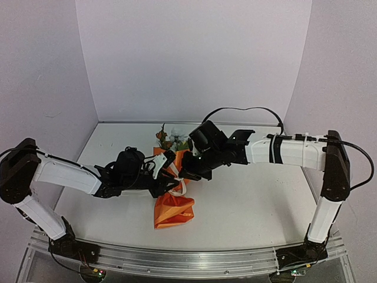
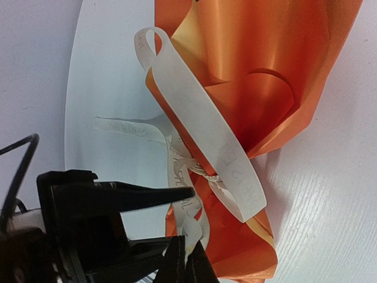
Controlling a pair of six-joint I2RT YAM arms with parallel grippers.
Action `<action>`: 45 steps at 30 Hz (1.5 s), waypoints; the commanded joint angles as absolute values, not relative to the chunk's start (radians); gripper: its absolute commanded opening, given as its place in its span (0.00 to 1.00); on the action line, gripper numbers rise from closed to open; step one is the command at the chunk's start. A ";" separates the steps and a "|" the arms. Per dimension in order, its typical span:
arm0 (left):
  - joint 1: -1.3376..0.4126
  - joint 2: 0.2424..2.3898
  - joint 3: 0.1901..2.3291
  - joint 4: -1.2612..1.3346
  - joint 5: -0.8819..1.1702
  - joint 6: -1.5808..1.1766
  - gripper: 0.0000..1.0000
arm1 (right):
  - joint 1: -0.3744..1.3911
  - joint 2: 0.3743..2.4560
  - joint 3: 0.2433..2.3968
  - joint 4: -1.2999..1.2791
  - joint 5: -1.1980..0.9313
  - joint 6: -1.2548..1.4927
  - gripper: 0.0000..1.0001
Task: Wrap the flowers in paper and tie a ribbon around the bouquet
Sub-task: Cross the half-tied ribbon over the folded bouquet.
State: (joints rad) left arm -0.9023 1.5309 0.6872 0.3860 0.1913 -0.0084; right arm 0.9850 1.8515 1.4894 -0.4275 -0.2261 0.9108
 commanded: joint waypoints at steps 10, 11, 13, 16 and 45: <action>-0.669 1.337 0.716 0.138 -0.031 -0.290 0.46 | 1.019 1.805 1.440 -0.419 -0.114 0.864 0.00; -0.661 1.356 0.729 0.115 -0.039 -0.289 0.46 | 1.020 1.804 1.440 -0.419 -0.112 0.863 0.00; -0.650 1.396 0.756 0.073 -0.065 -0.289 0.46 | 1.021 1.802 1.444 -0.419 -0.107 0.859 0.00; -0.619 1.473 0.796 0.034 -0.071 -0.297 0.44 | 1.023 1.803 1.470 -0.419 -0.106 0.852 0.00; -0.522 1.576 0.998 -0.015 0.038 -0.238 0.00 | 1.033 1.974 1.750 -0.453 -0.133 0.830 0.00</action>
State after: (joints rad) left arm -0.5288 1.7194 0.9008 0.0574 0.0753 -0.2833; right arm 1.0283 1.9501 1.6944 -0.4634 -0.1436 0.8387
